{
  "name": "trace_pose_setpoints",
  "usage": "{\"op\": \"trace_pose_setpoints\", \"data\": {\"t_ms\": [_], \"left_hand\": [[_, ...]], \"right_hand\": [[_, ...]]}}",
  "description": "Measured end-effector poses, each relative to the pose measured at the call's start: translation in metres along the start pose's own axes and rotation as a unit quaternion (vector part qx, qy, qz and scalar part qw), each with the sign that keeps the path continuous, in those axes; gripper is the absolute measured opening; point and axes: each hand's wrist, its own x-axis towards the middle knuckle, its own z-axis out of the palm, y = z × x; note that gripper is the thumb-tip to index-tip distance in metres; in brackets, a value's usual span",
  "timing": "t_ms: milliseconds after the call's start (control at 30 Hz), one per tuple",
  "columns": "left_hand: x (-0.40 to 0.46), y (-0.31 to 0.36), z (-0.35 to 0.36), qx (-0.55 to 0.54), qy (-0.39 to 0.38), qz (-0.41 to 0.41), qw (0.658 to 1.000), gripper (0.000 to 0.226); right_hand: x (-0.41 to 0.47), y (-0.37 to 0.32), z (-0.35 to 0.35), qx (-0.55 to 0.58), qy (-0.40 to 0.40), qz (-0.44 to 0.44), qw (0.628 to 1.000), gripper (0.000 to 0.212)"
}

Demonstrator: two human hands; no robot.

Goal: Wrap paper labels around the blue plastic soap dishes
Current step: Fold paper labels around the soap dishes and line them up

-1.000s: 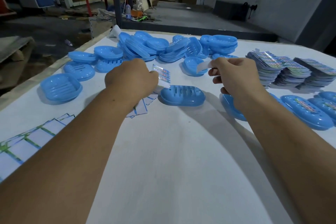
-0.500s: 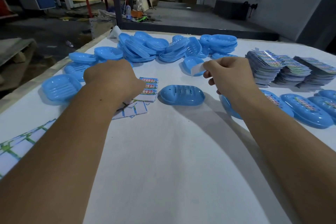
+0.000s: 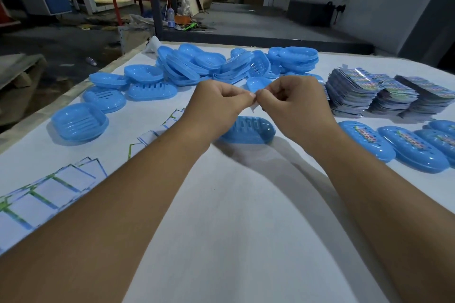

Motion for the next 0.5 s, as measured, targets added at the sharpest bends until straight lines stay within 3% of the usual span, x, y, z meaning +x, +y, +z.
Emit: {"op": "trace_pose_setpoints", "data": {"t_ms": [333,500], "left_hand": [[0.0055,-0.0020,-0.0009,-0.048,-0.003,-0.043,0.998,0.040],[0.0087,-0.0051,-0.0034,-0.017,0.034,-0.050,0.998,0.024]], "right_hand": [[-0.0008,0.0002,-0.0029,0.072,-0.045,-0.006,0.996,0.025],[0.0013,0.0027,-0.0006,0.063,-0.038,0.010,0.997,0.027]]}}
